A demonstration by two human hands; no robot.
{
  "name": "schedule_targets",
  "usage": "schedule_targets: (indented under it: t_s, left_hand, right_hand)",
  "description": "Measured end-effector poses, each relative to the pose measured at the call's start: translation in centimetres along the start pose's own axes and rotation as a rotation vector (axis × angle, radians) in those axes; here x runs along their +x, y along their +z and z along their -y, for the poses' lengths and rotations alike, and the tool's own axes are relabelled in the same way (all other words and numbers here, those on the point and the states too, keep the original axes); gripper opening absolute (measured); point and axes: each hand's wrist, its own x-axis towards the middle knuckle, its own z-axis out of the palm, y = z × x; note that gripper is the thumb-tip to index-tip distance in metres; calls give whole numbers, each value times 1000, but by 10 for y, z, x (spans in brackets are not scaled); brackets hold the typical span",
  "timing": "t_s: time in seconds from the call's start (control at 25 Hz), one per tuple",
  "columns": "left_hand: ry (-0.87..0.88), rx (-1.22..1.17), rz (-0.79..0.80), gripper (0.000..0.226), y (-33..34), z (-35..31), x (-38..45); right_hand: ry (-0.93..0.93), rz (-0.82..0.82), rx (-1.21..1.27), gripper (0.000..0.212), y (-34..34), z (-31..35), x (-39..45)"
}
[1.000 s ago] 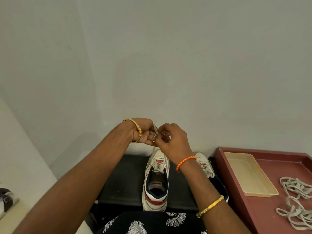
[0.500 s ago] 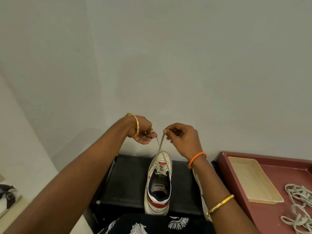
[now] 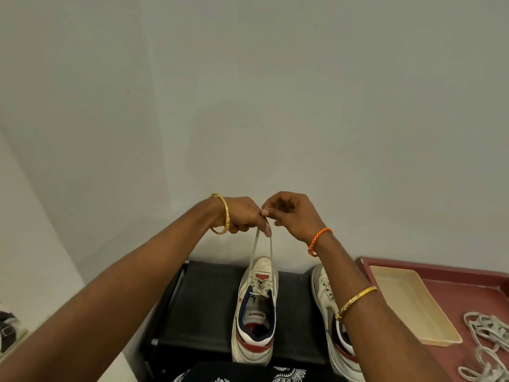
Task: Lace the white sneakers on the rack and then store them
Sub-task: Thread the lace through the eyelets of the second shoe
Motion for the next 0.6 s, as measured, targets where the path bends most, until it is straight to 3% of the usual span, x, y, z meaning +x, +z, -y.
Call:
schedule_targets:
  t_s: [0.16,0.28,0.44,0.52,0.6]
  left_hand:
    - [244,398,-423,26,22,7,7]
    - [324,508,-602,31,37,15,0]
    - [368,675,-681,32,46,22,1]
    - [367,784,-664,33,47,27,1]
    - [385,746,-633,30,46,27,-2]
  right_hand:
    - [119,-56,281,3,12,-9,-5]
    - [176,-132,362,4,19,-16,-7]
    - [284,-192,462,7,25,-22,-7]
    - [344,-161,432,10,25,-23,-4]
    - [396,-150,350,9,24,-24,-3]
